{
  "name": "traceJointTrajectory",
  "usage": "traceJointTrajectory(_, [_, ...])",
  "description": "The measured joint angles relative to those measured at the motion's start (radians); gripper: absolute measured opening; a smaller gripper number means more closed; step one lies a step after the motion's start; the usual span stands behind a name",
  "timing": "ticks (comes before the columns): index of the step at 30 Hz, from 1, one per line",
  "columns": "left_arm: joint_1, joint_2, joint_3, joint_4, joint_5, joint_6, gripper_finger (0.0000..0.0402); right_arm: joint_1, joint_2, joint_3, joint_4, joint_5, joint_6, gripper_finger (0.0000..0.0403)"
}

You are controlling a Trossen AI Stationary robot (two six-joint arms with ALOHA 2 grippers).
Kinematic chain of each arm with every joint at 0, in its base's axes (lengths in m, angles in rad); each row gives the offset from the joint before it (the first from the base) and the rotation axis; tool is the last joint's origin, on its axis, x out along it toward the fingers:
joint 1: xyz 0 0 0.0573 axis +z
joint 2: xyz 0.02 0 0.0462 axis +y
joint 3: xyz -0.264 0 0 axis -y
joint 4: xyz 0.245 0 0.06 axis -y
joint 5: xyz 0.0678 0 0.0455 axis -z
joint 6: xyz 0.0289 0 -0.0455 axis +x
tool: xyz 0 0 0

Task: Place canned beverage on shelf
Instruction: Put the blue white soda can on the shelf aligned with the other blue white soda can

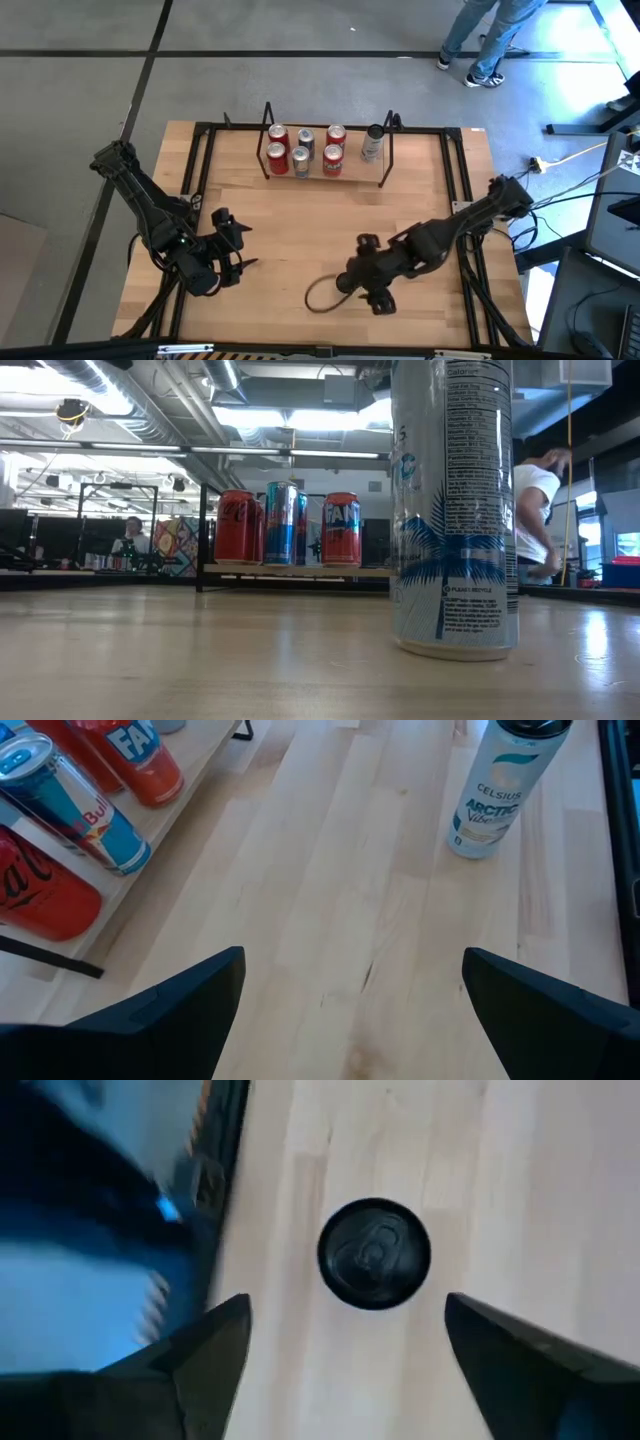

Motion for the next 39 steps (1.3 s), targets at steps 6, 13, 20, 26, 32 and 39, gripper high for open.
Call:
traceJointTrajectory(6, [0.0, 0.0, 0.0, 0.041, 0.003, -0.005, 0.0371, 0.012, -0.001, 0.0, 0.008, -0.054, 0.576, 0.0321])
traceJointTrajectory(13, [0.0, 0.0, 0.0, 0.056, 0.003, -0.005, 0.0371, 0.02, 0.017, -0.002, 0.061, -0.091, 0.679, 0.0323])
traceJointTrajectory(20, [0.0, 0.0, 0.0, 0.056, 0.004, -0.006, 0.0371, 0.017, 0.073, -0.002, 0.049, -0.001, 0.703, 0.0362])
traceJointTrajectory(26, [0.0, 0.0, 0.0, 0.056, 0.011, -0.004, 0.0371, 0.019, 0.114, -0.002, 0.053, 0.002, 0.718, 0.038])
traceJointTrajectory(32, [0.0, 0.0, 0.0, 0.056, 0.011, 0.001, 0.0371, 0.004, 0.12, -0.002, 0.009, 0.0, 0.719, 0.0379])
traceJointTrajectory(39, [0.0, 0.0, 0.0, 0.052, 0.011, 0.003, 0.0371, 0.007, 0.127, -0.002, 0.109, 0.121, 0.754, 0.0379])
